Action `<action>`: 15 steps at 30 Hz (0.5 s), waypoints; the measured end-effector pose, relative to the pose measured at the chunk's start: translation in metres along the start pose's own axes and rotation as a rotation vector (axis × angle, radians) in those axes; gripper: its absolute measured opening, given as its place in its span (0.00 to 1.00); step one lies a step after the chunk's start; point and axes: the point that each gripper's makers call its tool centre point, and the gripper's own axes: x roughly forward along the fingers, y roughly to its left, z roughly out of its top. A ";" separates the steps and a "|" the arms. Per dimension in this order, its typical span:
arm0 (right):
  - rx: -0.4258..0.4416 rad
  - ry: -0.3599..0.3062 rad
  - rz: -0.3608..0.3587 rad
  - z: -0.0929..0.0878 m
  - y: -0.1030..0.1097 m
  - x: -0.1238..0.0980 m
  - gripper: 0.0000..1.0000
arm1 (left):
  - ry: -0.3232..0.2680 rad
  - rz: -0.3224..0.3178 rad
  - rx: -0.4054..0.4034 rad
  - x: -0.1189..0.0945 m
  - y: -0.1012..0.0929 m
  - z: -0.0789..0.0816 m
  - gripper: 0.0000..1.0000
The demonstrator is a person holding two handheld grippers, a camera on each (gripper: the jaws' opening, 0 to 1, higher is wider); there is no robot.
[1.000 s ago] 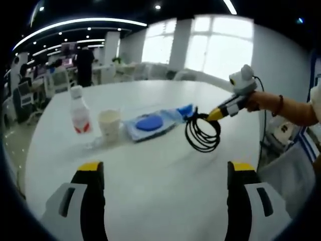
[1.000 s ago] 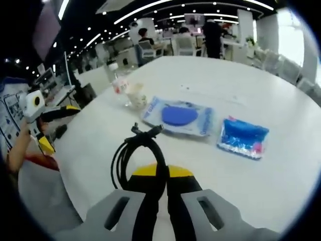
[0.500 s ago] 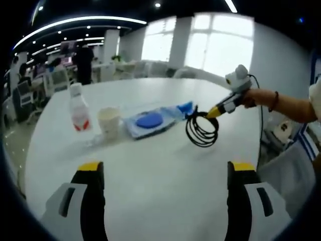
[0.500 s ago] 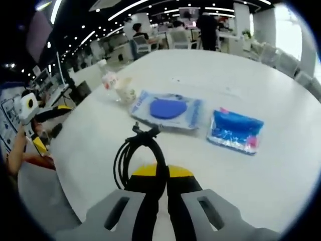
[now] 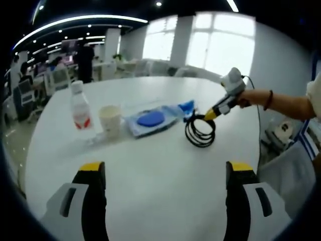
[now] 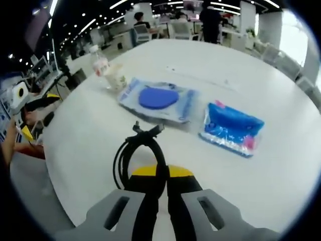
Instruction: Arrange the tabletop items into an orderly group along one side of the table until the central work area is clear of visible clutter.
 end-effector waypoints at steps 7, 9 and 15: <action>-0.048 0.040 -0.058 -0.005 -0.016 0.012 0.04 | 0.001 0.013 -0.011 -0.002 0.005 -0.001 0.95; -0.054 0.041 -0.067 -0.005 -0.019 0.016 0.04 | 0.002 0.015 -0.012 -0.002 0.005 -0.002 0.95; -0.083 0.074 -0.102 -0.008 -0.028 0.027 0.04 | 0.008 0.026 -0.013 -0.002 0.008 -0.003 0.95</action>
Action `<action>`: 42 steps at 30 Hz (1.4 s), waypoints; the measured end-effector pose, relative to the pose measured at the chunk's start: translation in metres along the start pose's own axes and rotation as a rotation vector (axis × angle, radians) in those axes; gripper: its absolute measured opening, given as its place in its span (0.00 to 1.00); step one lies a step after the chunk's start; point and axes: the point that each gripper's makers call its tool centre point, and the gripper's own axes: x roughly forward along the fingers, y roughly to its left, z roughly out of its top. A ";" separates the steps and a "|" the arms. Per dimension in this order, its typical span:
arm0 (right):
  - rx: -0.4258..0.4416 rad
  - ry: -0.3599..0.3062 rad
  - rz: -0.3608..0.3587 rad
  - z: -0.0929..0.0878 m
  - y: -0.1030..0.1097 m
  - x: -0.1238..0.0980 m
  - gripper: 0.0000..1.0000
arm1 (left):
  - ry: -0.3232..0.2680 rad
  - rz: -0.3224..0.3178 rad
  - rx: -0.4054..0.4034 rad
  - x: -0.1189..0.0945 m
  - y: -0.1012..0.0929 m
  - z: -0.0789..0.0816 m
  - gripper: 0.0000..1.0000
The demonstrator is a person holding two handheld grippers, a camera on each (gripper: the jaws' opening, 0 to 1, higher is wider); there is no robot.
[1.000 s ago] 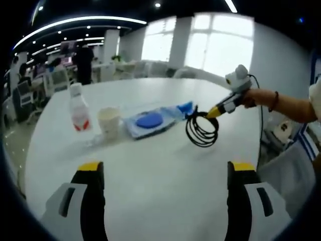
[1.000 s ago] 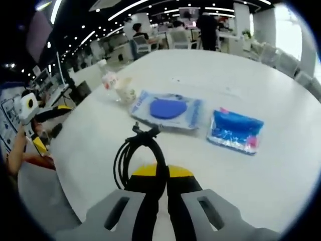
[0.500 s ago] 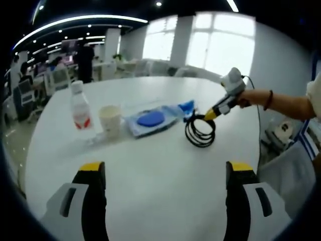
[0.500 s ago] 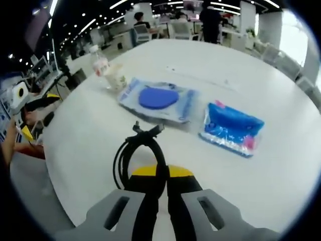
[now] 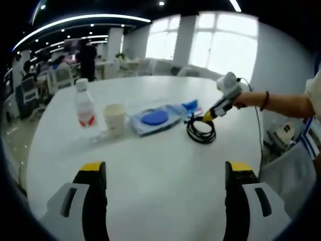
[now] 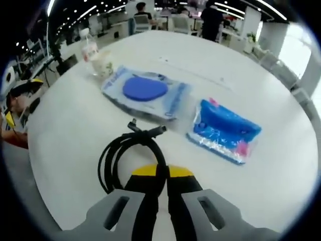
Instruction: Arrange the tabletop items into an orderly group along one side of the table until the central work area is clear of visible clutter.
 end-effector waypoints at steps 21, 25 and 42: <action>-0.099 0.030 -0.077 -0.006 -0.014 0.021 0.06 | -0.007 0.004 -0.018 -0.001 0.003 0.000 0.94; -0.113 0.031 -0.097 -0.005 -0.016 0.021 0.06 | 0.001 0.005 -0.017 -0.001 0.003 -0.001 0.93; -0.045 0.013 -0.131 -0.007 -0.021 0.022 0.15 | -0.001 0.002 -0.021 -0.002 0.004 -0.001 0.94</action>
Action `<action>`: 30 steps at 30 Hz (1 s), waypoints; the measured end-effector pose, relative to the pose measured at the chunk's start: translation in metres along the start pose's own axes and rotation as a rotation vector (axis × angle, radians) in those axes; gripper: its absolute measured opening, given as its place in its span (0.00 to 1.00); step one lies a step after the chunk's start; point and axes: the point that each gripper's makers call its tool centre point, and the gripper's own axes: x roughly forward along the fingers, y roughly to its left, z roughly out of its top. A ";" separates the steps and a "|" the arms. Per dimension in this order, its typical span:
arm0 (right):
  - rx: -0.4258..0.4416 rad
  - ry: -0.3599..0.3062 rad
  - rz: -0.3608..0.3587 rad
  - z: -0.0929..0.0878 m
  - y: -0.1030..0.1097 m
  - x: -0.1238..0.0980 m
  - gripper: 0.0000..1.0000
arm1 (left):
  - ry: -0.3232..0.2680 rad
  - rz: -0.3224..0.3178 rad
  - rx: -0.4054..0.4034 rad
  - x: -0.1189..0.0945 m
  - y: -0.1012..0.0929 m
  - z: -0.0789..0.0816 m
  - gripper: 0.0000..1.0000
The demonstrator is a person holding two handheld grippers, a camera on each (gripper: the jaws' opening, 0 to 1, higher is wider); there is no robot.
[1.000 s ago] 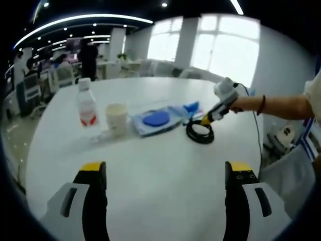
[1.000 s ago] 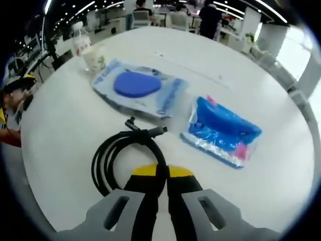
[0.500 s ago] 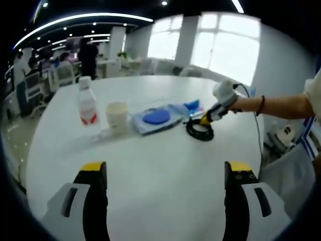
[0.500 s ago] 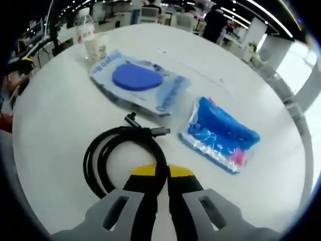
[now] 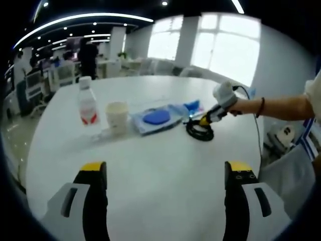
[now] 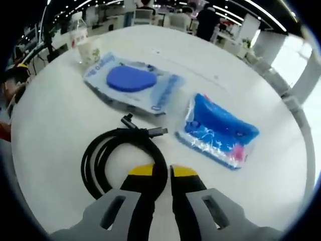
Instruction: Arrange the tabletop items into an orderly group along one side of the table until the central work area is clear of visible clutter.
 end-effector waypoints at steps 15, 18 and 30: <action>0.237 -0.072 0.073 0.008 0.010 -0.010 0.50 | 0.003 -0.006 0.000 0.000 -0.002 0.000 0.95; 0.254 -0.082 0.090 0.009 0.015 -0.012 0.58 | 0.007 -0.011 0.002 0.001 -0.003 -0.001 0.95; 0.299 -0.217 0.087 0.031 0.021 -0.030 0.95 | 0.011 -0.012 0.005 0.002 -0.004 -0.002 0.96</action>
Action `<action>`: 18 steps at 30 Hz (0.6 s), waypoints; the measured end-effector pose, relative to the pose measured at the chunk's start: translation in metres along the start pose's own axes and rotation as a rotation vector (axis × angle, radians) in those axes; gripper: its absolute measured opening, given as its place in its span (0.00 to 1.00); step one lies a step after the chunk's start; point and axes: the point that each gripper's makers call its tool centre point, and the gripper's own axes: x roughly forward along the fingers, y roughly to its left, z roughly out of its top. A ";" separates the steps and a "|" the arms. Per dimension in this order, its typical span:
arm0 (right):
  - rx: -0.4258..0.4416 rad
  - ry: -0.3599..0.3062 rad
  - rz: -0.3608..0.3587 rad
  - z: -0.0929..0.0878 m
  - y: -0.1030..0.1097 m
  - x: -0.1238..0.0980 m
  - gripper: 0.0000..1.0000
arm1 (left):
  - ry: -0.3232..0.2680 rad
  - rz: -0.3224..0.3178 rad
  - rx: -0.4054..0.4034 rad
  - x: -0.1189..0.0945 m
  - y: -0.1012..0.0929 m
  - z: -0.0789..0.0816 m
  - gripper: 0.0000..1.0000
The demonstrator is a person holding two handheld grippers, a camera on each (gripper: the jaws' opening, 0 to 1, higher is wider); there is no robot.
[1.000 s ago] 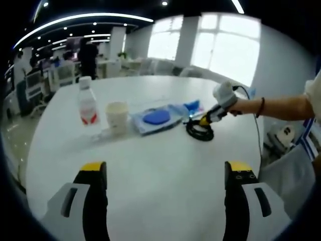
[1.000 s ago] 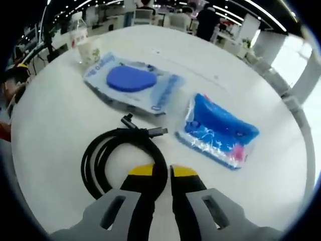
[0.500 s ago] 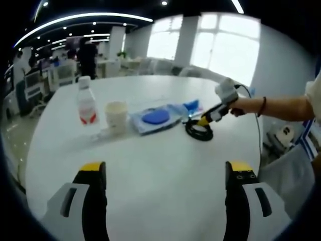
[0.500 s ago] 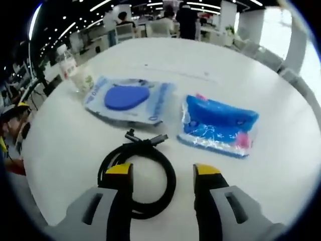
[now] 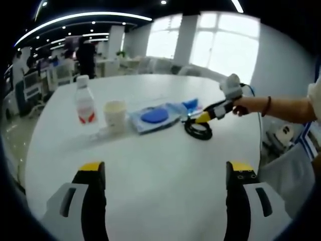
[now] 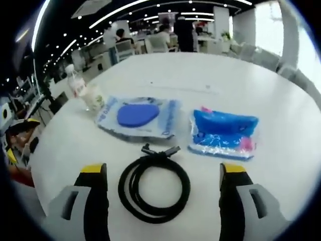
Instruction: Arrange the tabletop items into an orderly group along one side of the table until the central work area is clear of visible clutter.
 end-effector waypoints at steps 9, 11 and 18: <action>0.011 -0.038 0.012 0.004 0.006 -0.012 0.99 | -0.005 0.002 -0.001 0.000 0.001 0.001 0.97; 0.016 -0.049 0.012 0.005 0.007 -0.015 0.99 | -0.006 0.001 -0.002 0.000 0.000 0.001 0.97; 0.012 -0.079 0.022 0.009 0.013 -0.027 0.99 | -0.014 0.006 -0.002 0.000 0.002 0.003 0.98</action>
